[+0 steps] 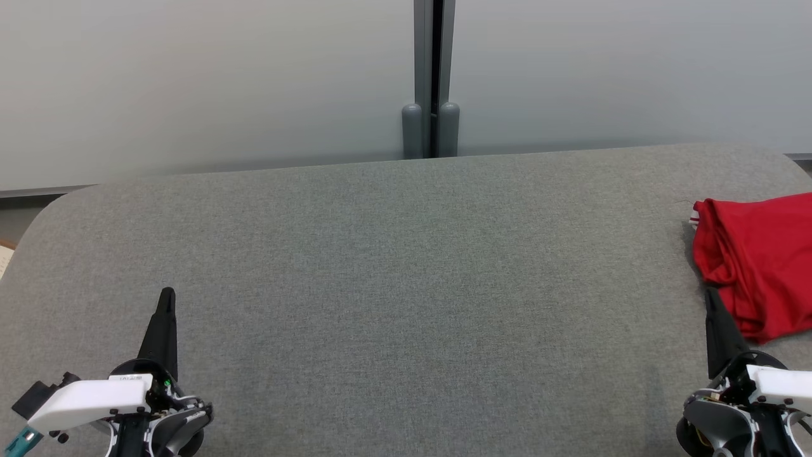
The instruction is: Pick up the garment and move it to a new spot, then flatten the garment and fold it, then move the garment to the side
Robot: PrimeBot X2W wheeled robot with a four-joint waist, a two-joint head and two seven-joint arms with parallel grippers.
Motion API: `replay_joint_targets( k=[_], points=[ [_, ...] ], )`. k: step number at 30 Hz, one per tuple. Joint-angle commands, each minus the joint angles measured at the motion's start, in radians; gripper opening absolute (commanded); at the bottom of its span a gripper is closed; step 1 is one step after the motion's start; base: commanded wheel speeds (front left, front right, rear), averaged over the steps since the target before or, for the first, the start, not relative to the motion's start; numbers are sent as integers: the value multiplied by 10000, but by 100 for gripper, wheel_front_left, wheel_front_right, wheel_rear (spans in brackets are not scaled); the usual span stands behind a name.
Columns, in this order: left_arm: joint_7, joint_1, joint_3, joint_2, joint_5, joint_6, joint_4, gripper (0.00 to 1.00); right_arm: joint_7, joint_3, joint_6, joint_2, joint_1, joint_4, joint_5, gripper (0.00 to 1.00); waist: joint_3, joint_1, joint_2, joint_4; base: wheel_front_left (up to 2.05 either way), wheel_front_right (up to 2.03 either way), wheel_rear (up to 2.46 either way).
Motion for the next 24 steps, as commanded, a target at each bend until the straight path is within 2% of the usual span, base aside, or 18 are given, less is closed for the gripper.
replay_joint_targets(
  k=[1, 24],
  points=[
    [15, -131, 49, 37, 13, -41, 12, 0, 54, -31, 0, -24, -101, 14, -31, 0, 0, -1, -1, 0, 0, 0, 0],
    [50, -136, 83, 7, 47, -42, 14, 0, 71, -61, 0, 6, -105, 15, -65, 0, 0, -1, -1, 0, 0, 0, 0]
  ],
)
